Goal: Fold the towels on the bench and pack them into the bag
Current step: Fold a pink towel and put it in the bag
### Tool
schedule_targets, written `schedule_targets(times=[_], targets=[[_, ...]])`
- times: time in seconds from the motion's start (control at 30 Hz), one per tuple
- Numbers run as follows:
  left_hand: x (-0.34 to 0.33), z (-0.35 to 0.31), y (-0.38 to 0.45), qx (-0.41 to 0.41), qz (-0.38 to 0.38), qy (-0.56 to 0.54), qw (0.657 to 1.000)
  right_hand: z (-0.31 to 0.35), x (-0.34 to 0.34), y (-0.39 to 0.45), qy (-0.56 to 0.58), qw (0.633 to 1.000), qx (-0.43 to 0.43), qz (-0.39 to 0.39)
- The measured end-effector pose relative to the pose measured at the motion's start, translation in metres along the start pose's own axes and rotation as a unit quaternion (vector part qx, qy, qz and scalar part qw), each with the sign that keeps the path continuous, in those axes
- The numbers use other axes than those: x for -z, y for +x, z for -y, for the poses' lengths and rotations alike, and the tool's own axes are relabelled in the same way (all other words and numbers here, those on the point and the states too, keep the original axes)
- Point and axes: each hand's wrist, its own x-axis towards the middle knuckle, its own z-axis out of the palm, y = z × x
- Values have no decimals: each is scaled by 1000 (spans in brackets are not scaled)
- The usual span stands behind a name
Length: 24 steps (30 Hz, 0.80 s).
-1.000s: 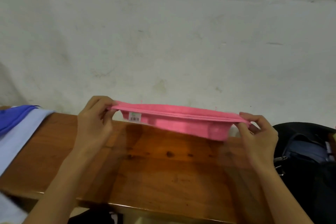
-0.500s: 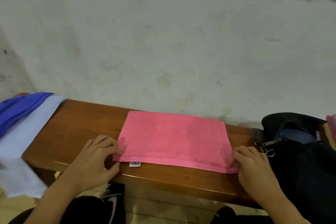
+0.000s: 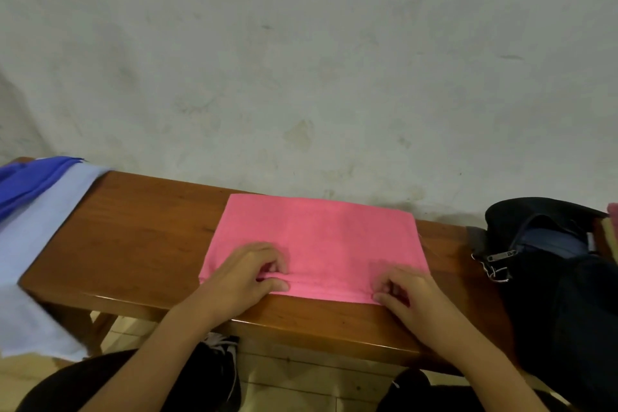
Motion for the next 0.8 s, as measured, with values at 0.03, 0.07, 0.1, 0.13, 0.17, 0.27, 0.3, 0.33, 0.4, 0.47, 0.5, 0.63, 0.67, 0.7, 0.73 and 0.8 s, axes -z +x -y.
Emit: schedule_targets(times=[0.03, 0.07, 0.1, 0.13, 0.17, 0.27, 0.3, 0.33, 0.4, 0.47, 0.5, 0.63, 0.67, 0.7, 0.73, 0.8], targets=[[0, -1, 0, -3, -1, 6, 1000, 1, 0, 0, -11, 1000, 1, 5], [0, -2, -1, -12, 0, 17, 1000, 3, 0, 0, -34, 999, 6, 6], [-1, -4, -1, -23, 0, 31, 999, 3, -2, 0, -60, 998, 16, 7], [-2, -5, -2, -35, -1, 45, 998, 3, -2, 0, -97, 995, 21, 13], [-3, -6, -4, -46, -4, 57, 997, 4, -3, -2, -130, 991, 28, 25], [-4, -5, -11, -65, -11, 77, 995, 3, -9, -6, -195, 978, 71, 4], [-3, -4, -14, -65, -11, 76, 995, 3, -10, -7, -204, 976, 78, -10], [-2, -3, -16, -64, -11, 73, 995, 6, -7, -8, -201, 977, 71, -3], [-1, -2, -20, -57, -11, 65, 996, 5, -6, -10, -180, 982, 51, 25], [-2, -3, -21, -50, -15, 52, 997, 5, -4, -9, -155, 987, 38, 32], [-3, -3, -22, -46, -18, 39, 998, 7, -3, -9, -137, 989, 35, 29], [-4, 0, -23, -38, -34, -11, 999, 8, -3, -6, -119, 991, 39, 34], [-4, 1, -24, -39, -35, -18, 998, 8, -2, -4, -114, 992, 43, 24], [-3, 1, -25, -39, -35, -26, 998, 7, -2, -3, -102, 994, 43, 17], [-2, 0, -25, -37, -33, -33, 998, 6, -2, -2, -87, 995, 37, 10], [1, -5, -25, -26, -27, -31, 999, 7, -5, 2, -67, 997, 31, -12]])
